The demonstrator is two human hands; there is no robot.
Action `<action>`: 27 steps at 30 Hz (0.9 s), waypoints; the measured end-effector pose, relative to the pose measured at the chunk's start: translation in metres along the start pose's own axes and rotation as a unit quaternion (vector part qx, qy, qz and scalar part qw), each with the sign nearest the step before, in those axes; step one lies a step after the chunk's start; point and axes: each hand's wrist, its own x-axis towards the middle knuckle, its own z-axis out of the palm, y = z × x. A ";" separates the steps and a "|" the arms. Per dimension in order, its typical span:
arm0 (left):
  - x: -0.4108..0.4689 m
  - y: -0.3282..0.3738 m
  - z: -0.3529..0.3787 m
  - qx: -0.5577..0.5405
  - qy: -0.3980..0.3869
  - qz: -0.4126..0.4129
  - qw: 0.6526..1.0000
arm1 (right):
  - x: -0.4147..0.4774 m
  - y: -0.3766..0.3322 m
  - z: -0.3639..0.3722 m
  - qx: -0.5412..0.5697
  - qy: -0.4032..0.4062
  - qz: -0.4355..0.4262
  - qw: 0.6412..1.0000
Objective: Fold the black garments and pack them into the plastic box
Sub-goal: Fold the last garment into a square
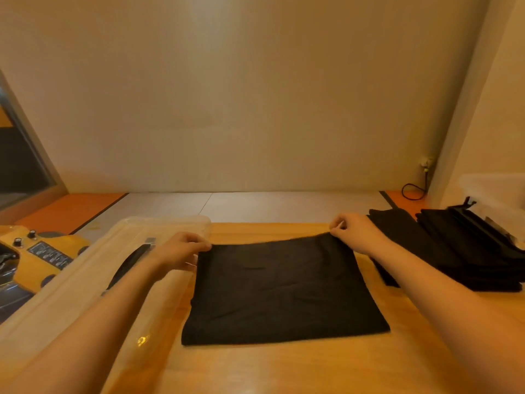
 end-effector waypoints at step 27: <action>0.030 -0.006 0.067 0.436 0.252 0.084 0.860 | 0.006 0.015 0.048 -0.291 0.207 -0.050 0.933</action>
